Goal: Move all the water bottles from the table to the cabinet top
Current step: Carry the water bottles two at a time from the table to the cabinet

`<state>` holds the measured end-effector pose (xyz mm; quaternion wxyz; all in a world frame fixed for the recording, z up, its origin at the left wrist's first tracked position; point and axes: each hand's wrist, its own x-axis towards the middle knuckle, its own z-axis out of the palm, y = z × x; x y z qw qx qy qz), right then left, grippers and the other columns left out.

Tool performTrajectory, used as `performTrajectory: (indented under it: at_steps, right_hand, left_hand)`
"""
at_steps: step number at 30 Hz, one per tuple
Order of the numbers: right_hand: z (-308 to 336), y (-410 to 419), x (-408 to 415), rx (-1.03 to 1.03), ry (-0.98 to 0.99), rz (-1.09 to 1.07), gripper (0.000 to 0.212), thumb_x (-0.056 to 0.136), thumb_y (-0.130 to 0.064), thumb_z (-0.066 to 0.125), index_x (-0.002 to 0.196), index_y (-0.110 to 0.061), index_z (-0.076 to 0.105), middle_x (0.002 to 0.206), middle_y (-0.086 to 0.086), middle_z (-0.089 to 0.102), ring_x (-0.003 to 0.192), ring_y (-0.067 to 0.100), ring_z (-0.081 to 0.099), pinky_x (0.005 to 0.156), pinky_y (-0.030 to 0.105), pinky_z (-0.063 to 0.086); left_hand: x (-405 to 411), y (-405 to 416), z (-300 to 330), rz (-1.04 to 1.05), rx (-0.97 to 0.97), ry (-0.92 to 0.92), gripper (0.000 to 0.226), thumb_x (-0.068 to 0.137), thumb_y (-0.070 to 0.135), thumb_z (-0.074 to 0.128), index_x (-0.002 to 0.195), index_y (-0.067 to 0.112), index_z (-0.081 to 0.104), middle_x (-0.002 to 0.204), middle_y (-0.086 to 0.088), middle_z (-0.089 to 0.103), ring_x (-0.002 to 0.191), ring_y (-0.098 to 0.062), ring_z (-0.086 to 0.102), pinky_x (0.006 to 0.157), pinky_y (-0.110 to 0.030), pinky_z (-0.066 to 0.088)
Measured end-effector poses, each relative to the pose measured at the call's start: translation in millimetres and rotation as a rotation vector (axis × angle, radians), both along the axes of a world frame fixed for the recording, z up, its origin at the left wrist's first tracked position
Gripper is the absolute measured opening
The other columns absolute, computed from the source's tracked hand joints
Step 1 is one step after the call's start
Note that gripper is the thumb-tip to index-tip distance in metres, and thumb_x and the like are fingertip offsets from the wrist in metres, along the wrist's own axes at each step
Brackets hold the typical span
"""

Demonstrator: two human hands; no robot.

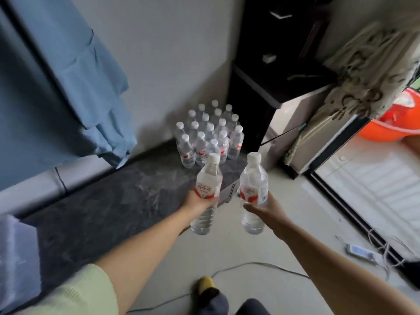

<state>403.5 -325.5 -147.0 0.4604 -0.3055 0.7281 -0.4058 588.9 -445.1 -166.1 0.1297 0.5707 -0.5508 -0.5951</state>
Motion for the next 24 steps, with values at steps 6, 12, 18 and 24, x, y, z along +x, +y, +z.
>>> performTrajectory:
  at_steps: [6, 12, 18, 24]
  right_hand:
    - [-55.6, -84.4, -16.8, 0.093, -0.027, -0.025, 0.058, 0.075, -0.001, 0.077, 0.125, -0.010, 0.049, 0.115, 0.011, 0.065, 0.102, 0.023, 0.062, 0.088, 0.031, 0.050]
    - [-140.3, -167.1, -35.0, 0.113, -0.045, -0.057, 0.059, 0.073, -0.003, 0.078, 0.122, -0.018, 0.049, 0.112, 0.004, 0.064, 0.094, 0.013, 0.061, 0.079, 0.024, 0.045]
    - [-220.8, -220.5, -33.5, 0.103, -0.021, -0.082, 0.058, 0.072, -0.007, 0.079, 0.117, -0.024, 0.046, 0.108, -0.005, 0.061, 0.099, 0.013, 0.059, 0.082, 0.022, 0.047]
    - [-261.8, -245.3, 7.1, 0.030, 0.014, -0.194, 0.058, 0.072, -0.022, 0.080, 0.117, -0.035, 0.046, 0.122, -0.002, 0.059, 0.110, 0.014, 0.057, 0.092, 0.029, 0.046]
  left_hand:
    - [-17.8, -62.7, -46.9, 0.106, 0.077, -0.039, 0.031, 0.071, 0.018, 0.083, 0.092, 0.013, 0.060, 0.093, -0.005, 0.067, 0.086, -0.019, 0.062, 0.076, -0.027, 0.045]
    - [-44.0, -122.7, -125.5, 0.259, 0.013, -0.126, 0.040, 0.066, 0.019, 0.086, 0.098, 0.015, 0.062, 0.094, -0.004, 0.069, 0.084, -0.019, 0.065, 0.077, -0.029, 0.051]
    - [-72.0, -173.6, -189.1, 0.327, -0.051, -0.042, 0.050, 0.067, 0.013, 0.086, 0.105, 0.025, 0.057, 0.091, 0.016, 0.062, 0.076, 0.006, 0.057, 0.060, 0.001, 0.040]
    - [-78.8, -193.4, -222.3, 0.355, -0.229, -0.027, 0.060, 0.069, 0.009, 0.084, 0.120, 0.016, 0.054, 0.120, 0.005, 0.058, 0.111, -0.007, 0.053, 0.089, -0.002, 0.037]
